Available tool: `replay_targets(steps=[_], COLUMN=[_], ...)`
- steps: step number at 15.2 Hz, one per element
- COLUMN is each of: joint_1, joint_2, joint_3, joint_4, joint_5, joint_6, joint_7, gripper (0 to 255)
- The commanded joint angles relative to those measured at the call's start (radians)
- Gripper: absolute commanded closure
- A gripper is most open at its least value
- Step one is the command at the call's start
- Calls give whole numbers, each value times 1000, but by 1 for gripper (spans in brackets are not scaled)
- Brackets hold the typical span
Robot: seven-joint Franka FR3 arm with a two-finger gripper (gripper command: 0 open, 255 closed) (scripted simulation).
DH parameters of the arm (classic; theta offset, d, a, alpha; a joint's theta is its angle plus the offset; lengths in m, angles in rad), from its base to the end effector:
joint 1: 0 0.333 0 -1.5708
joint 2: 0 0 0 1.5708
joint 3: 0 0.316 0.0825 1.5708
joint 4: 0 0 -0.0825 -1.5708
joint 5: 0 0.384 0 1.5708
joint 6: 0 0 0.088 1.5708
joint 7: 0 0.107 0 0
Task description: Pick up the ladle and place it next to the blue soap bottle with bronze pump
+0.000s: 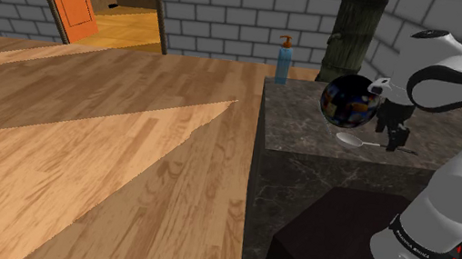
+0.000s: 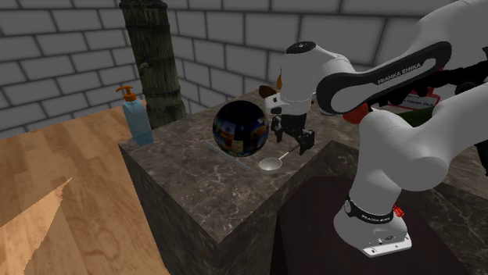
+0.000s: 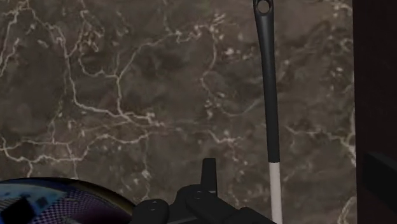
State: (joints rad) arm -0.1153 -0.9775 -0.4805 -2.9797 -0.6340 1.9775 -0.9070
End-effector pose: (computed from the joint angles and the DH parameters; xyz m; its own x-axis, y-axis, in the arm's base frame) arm 0.2201 -0.1499 0.3618 0.6982 0.6962 -0.1671 0.7127 -0.6980 0.0696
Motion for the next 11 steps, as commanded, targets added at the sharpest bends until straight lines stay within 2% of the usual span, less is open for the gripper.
replay_targets(steps=[1,5,11], joint_1=[-11,-27,-27], joint_2=[27,72,72], joint_3=[-26,-59,-59], joint_4=[-14,-40,-40], joint_5=[-29,-71,-71], joint_6=[43,113,113], joint_7=[-4,3,3], gripper=[0,0,0])
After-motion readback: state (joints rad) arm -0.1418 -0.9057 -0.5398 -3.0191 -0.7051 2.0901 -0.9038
